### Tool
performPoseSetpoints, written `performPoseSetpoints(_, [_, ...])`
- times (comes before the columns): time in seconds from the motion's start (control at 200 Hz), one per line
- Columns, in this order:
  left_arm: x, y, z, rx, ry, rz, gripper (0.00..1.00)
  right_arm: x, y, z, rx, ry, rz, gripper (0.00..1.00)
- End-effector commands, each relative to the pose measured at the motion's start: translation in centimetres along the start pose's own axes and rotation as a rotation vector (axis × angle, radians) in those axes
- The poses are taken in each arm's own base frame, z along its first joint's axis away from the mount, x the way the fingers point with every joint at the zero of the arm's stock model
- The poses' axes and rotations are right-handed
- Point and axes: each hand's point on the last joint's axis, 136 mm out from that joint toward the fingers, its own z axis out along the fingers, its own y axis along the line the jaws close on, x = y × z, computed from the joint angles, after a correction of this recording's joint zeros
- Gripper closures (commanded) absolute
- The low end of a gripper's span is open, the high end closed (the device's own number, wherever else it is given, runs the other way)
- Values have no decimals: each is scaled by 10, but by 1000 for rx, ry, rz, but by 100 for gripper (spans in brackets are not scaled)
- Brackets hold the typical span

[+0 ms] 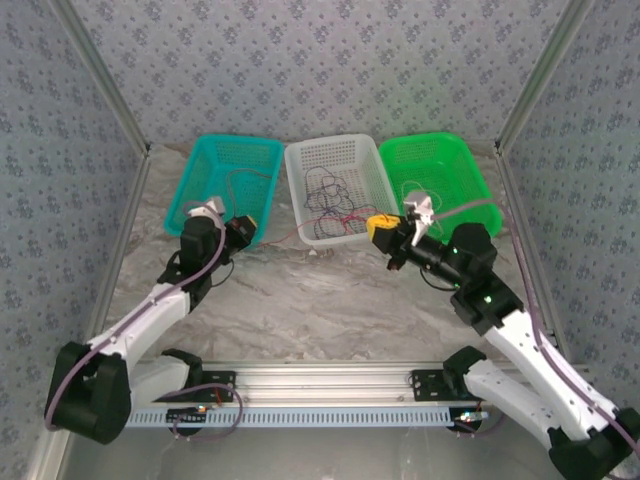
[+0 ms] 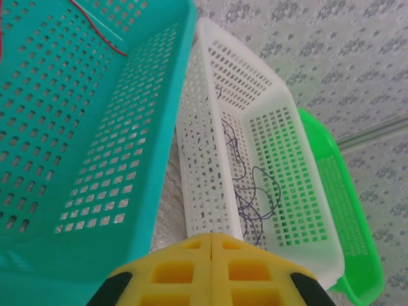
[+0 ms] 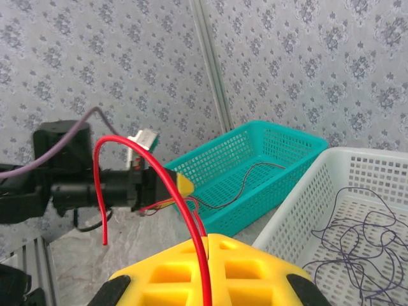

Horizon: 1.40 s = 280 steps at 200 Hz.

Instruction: Untangle the cables

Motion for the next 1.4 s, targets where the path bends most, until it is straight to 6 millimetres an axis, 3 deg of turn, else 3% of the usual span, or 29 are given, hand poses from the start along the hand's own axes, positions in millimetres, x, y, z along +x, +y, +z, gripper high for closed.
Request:
performPoseSetpoints(0.0, [-6, 13, -16, -47, -47, -22, 100, -42, 6, 16, -41, -111, -4, 100])
performPoseSetpoints(0.175, [-18, 38, -39, -152, -115, 17, 100, -50, 4, 70, -89, -52, 50, 100])
performPoseSetpoints(0.41, [-50, 63, -48, -252, -186, 3, 100, -44, -17, 172, -137, 92, 155, 100])
performPoseSetpoints(0.45, [-54, 69, -46, -273, -188, -1, 100, -30, -24, 193, -139, 147, 190, 100])
performPoseSetpoints(0.54, [-64, 81, -40, -314, -199, -22, 100, -22, -30, 234, -186, 221, 232, 100])
performPoseSetpoints(0.56, [-67, 84, -39, -321, -204, -29, 100, -9, -34, 246, -191, 260, 253, 100])
performPoseSetpoints(0.615, [-73, 89, -35, -338, -214, -40, 100, 1, -39, 271, -215, 308, 287, 100])
performPoseSetpoints(0.77, [-85, 98, -28, -378, -230, -47, 100, 39, -57, 323, -238, 419, 379, 100])
performPoseSetpoints(0.914, [-87, 113, -21, -440, -199, -48, 97, 74, -76, 352, -220, 455, 470, 100])
performPoseSetpoints(1.034, [-85, 121, -19, -483, -170, -40, 78, 93, -90, 364, -200, 446, 550, 100])
performPoseSetpoints(1.219, [-88, 121, -24, -499, -179, -19, 51, 99, -84, 377, -207, 421, 594, 100])
performPoseSetpoints(1.264, [-89, 119, -27, -507, -177, -12, 37, 103, -86, 378, -188, 424, 600, 90])
performPoseSetpoints(1.299, [-89, 119, -29, -514, -176, -6, 28, 105, -88, 378, -175, 427, 605, 89])
performPoseSetpoints(1.359, [-90, 118, -34, -519, -184, 1, 24, 109, -91, 379, -160, 431, 617, 83])
performPoseSetpoints(1.394, [-90, 117, -36, -519, -188, 1, 23, 112, -93, 379, -151, 436, 628, 67])
